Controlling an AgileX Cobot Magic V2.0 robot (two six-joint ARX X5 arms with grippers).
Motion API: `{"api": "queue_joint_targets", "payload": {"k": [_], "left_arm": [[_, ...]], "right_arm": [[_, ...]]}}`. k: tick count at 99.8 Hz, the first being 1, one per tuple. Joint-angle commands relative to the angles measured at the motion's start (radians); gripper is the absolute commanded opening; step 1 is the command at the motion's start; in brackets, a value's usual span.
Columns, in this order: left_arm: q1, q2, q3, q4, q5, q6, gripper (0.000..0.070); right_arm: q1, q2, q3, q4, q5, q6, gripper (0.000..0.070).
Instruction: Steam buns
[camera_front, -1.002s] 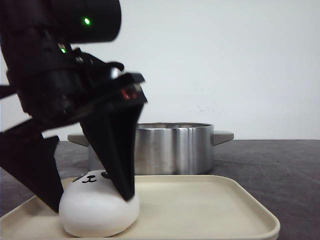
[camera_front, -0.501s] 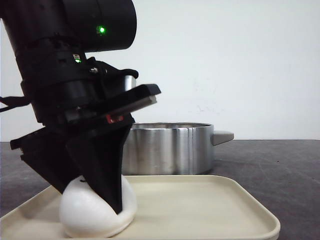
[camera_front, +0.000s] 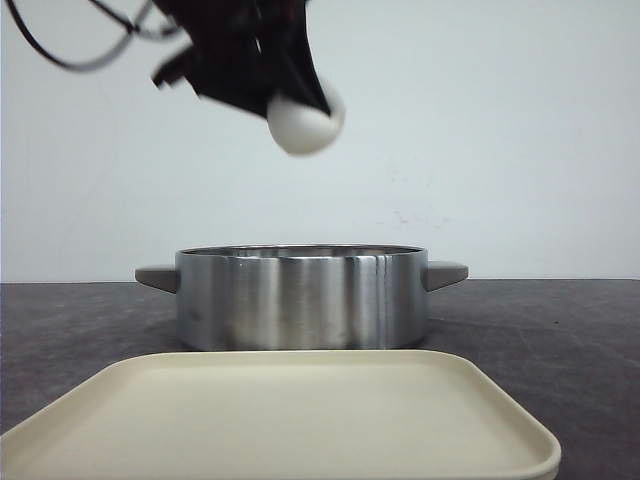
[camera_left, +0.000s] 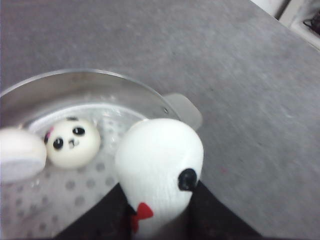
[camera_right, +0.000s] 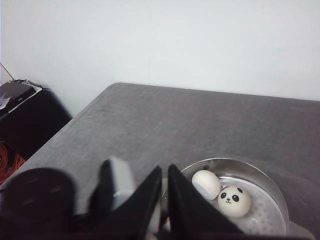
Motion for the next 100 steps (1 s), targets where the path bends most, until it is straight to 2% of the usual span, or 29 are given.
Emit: {"api": "queue_joint_targets", "payload": {"k": [1, 20, 27, 29, 33, 36, 37, 39, 41, 45, 47, 57, 65, 70, 72, 73, 74, 78, 80, 81, 82, 84, 86, 90, 100], "left_arm": [[0.003, 0.049, 0.004, 0.047, 0.034, 0.033, 0.0007], [0.023, 0.153, 0.004, 0.082, 0.056, 0.028, 0.0009], [0.023, 0.177, 0.004, 0.082, 0.052, 0.027, 0.0045], [0.023, 0.182, 0.004, 0.082, 0.052, 0.024, 0.0078], [0.023, 0.19, 0.004, 0.082, 0.052, 0.018, 0.0194], [0.023, 0.193, 0.004, 0.082, 0.052, 0.012, 0.0353], [0.023, 0.193, 0.004, 0.081, 0.052, 0.011, 0.037], [0.023, 0.194, 0.004, 0.081, 0.051, 0.007, 0.0465], [0.023, 0.194, 0.004, 0.082, 0.049, 0.004, 0.0577], [0.023, 0.194, 0.004, 0.086, 0.048, 0.003, 0.0678], [0.023, 0.194, 0.004, 0.091, 0.048, 0.002, 0.07], [0.023, 0.189, 0.008, 0.089, 0.048, -0.009, 0.07], [0.031, 0.169, 0.027, 0.033, 0.048, -0.013, 0.07], [0.037, 0.148, 0.047, -0.027, 0.048, -0.012, 0.0648], [0.038, 0.14, 0.054, -0.051, 0.048, -0.012, 0.0601], [0.039, 0.132, 0.06, -0.071, 0.048, -0.011, 0.0546], [0.04, 0.13, 0.062, -0.077, 0.048, -0.011, 0.0524], [0.045, 0.105, 0.075, -0.127, 0.048, -0.011, 0.0296], [0.048, 0.09, 0.077, -0.145, 0.048, -0.011, 0.0153], [0.051, 0.076, 0.076, -0.157, 0.048, -0.011, 0.0051], [0.053, 0.067, 0.076, -0.167, 0.048, -0.011, 0.0], [0.056, 0.053, 0.076, -0.179, 0.047, -0.012, 0.0], [0.061, 0.033, 0.075, -0.193, 0.043, -0.012, 0.0029], [0.072, -0.011, 0.074, -0.224, 0.016, -0.012, 0.0], [0.094, -0.128, 0.062, -0.28, -0.053, -0.012, 0.0]], "right_arm": [[0.01, 0.009, 0.019, 0.002, 0.001, 0.002, 0.0012], [0.01, 0.013, 0.019, -0.03, 0.002, 0.001, 0.0012], [0.01, 0.014, 0.019, -0.043, 0.002, 0.001, 0.0012], [0.01, 0.015, 0.019, -0.045, 0.002, 0.001, 0.0012], [0.01, 0.015, 0.019, -0.05, 0.002, -0.001, 0.0012], [0.01, 0.015, 0.019, -0.053, 0.002, -0.001, 0.0012], [0.01, 0.015, 0.019, -0.053, 0.002, -0.001, 0.0012], [0.01, 0.015, 0.019, -0.055, 0.003, -0.001, 0.0012], [0.01, 0.015, 0.019, -0.057, 0.005, -0.001, 0.0012], [0.01, 0.015, 0.019, -0.058, 0.008, -0.002, 0.0012], [0.01, 0.015, 0.019, -0.06, 0.008, -0.004, 0.0012], [0.01, 0.015, 0.019, -0.061, 0.01, -0.015, 0.0012], [0.01, 0.015, 0.019, -0.064, 0.032, -0.034, 0.0012], [0.01, 0.015, 0.019, -0.073, 0.05, -0.043, 0.0012], [0.01, 0.015, 0.019, -0.077, 0.057, -0.046, 0.0012], [0.01, 0.015, 0.019, -0.08, 0.06, -0.048, 0.0012], [0.01, 0.015, 0.019, -0.082, 0.062, -0.05, 0.0012], [0.01, 0.015, 0.017, -0.089, 0.082, -0.059, 0.0012], [0.01, 0.015, 0.016, -0.092, 0.095, -0.065, 0.0012], [0.01, 0.015, 0.014, -0.095, 0.106, -0.07, 0.0012], [0.01, 0.015, 0.014, -0.096, 0.109, -0.071, 0.0012], [0.01, 0.014, 0.011, -0.098, 0.121, -0.079, 0.0012], [0.01, 0.014, 0.009, -0.102, 0.133, -0.087, 0.0012], [0.01, 0.013, 0.001, -0.11, 0.146, -0.103, 0.0012], [0.029, -0.003, -0.045, -0.107, 0.212, -0.133, 0.0012]]}}
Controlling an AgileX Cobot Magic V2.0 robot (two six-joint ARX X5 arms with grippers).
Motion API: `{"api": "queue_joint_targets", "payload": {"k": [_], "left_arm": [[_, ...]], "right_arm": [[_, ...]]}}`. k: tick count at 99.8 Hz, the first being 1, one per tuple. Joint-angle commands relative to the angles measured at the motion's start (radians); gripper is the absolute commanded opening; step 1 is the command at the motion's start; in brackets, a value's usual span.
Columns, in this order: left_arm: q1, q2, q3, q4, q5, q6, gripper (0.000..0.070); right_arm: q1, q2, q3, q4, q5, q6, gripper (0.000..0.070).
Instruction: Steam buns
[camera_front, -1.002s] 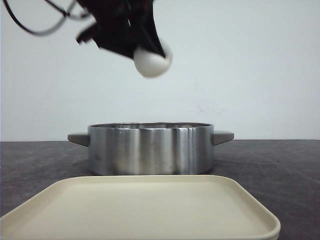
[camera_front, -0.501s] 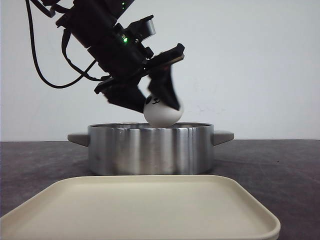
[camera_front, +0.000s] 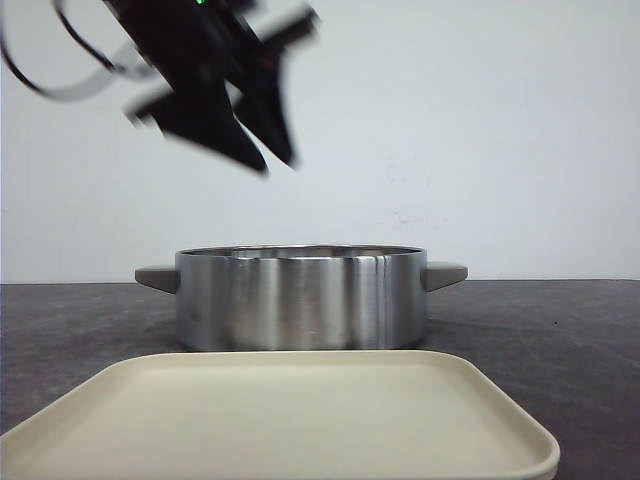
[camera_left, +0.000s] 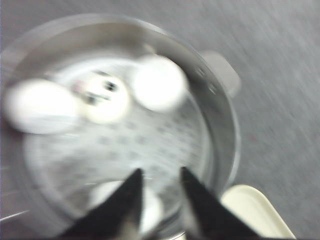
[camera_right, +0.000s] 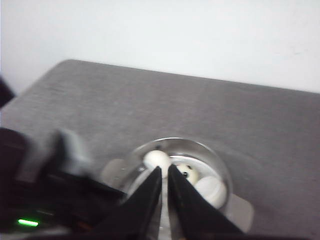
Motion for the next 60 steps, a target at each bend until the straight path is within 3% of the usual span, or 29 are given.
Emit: {"api": "queue_joint_targets", "payload": {"k": [1, 15, 29, 40, 60], "left_arm": [[0.008, -0.069, 0.008, -0.018, -0.04, -0.005, 0.0], [0.052, -0.268, -0.073, -0.012, -0.113, -0.03, 0.0], [0.114, -0.482, -0.183, -0.03, -0.143, -0.07, 0.0], [0.161, -0.617, -0.243, -0.075, -0.155, -0.074, 0.0], [0.2, -0.747, -0.254, -0.129, -0.19, -0.066, 0.0]], "right_arm": [[0.027, -0.005, -0.029, 0.008, 0.052, -0.043, 0.0012], [0.098, -0.082, -0.204, 0.172, 0.146, -0.046, 0.0012], [0.161, -0.19, -0.457, 0.45, 0.146, -0.079, 0.0012], [0.197, -0.24, -0.598, 0.575, 0.148, -0.091, 0.0012], [0.2, -0.254, -0.656, 0.567, 0.145, -0.09, 0.0012]]}}
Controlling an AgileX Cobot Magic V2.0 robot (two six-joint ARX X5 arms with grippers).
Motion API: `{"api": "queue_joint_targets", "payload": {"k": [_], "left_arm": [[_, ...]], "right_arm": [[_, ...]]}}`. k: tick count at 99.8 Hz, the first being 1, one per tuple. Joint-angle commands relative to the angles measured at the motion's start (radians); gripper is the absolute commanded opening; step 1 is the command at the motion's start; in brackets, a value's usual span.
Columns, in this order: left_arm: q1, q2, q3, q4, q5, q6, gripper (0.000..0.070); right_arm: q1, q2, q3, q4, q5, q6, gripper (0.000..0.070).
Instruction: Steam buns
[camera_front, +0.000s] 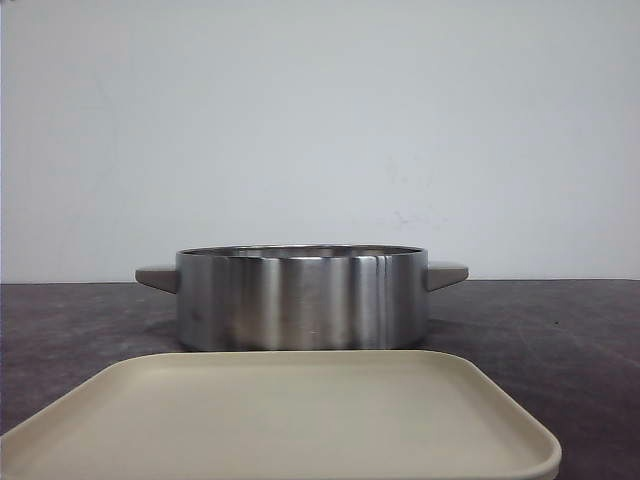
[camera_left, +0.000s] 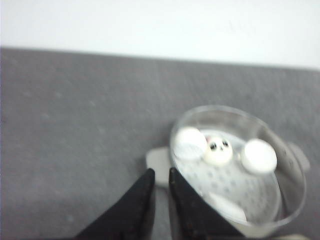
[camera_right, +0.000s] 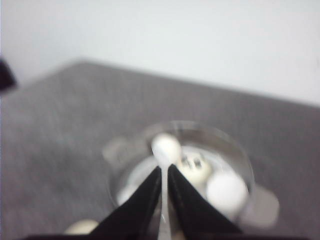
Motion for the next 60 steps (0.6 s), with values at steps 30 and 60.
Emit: {"api": "queue_joint_targets", "payload": {"k": [30, 60], "left_arm": [[-0.002, -0.111, 0.011, -0.005, -0.004, 0.001, 0.0], [-0.002, -0.15, 0.012, -0.005, -0.004, 0.001, 0.0]], "right_arm": [[0.01, -0.002, 0.02, 0.039, 0.001, -0.011, 0.0012], [0.01, -0.002, 0.02, 0.039, 0.001, -0.011, 0.0012]]}}
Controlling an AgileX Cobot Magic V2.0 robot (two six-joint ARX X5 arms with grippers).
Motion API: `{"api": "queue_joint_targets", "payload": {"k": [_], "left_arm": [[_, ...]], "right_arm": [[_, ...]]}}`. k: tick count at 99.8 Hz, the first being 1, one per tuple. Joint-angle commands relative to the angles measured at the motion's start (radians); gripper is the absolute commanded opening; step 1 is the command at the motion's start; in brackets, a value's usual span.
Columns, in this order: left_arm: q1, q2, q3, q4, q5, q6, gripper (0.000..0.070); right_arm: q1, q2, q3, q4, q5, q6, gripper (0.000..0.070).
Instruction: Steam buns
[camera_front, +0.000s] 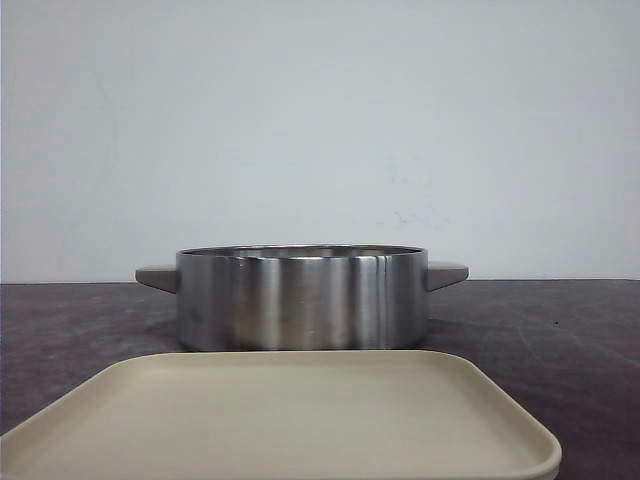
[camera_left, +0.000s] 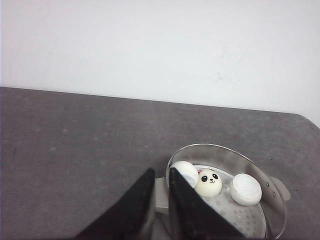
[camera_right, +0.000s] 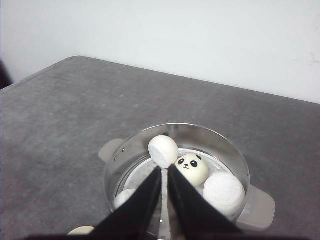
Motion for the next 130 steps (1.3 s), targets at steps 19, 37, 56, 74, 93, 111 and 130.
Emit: {"api": "queue_joint_targets", "payload": {"k": [19, 37, 56, 74, 93, 111, 130], "left_arm": [[-0.003, 0.003, 0.012, 0.011, -0.002, 0.001, 0.0], [-0.004, 0.003, 0.012, 0.011, -0.002, 0.001, 0.0], [-0.004, 0.004, 0.012, 0.011, -0.001, 0.001, 0.0], [-0.003, 0.003, 0.012, 0.011, -0.001, 0.001, 0.0], [-0.004, 0.003, 0.012, 0.011, -0.001, 0.001, 0.0], [-0.004, 0.003, 0.012, 0.011, -0.001, 0.001, 0.0], [-0.003, 0.003, 0.012, 0.011, -0.001, 0.001, 0.0]], "right_arm": [[0.001, -0.004, 0.016, 0.006, 0.001, -0.011, 0.0012], [-0.179, -0.157, -0.094, -0.015, -0.072, -0.071, 0.0012], [-0.459, -0.412, -0.37, 0.162, -0.245, -0.172, 0.0012], [-0.709, -0.672, -0.627, 0.183, -0.325, -0.174, 0.0012], [-0.811, -0.785, -0.77, 0.181, -0.366, -0.167, 0.0012], [-0.853, -0.861, -0.831, 0.134, -0.368, -0.167, 0.0012], [-0.874, -0.902, -0.831, -0.012, -0.368, -0.17, 0.0012]]}}
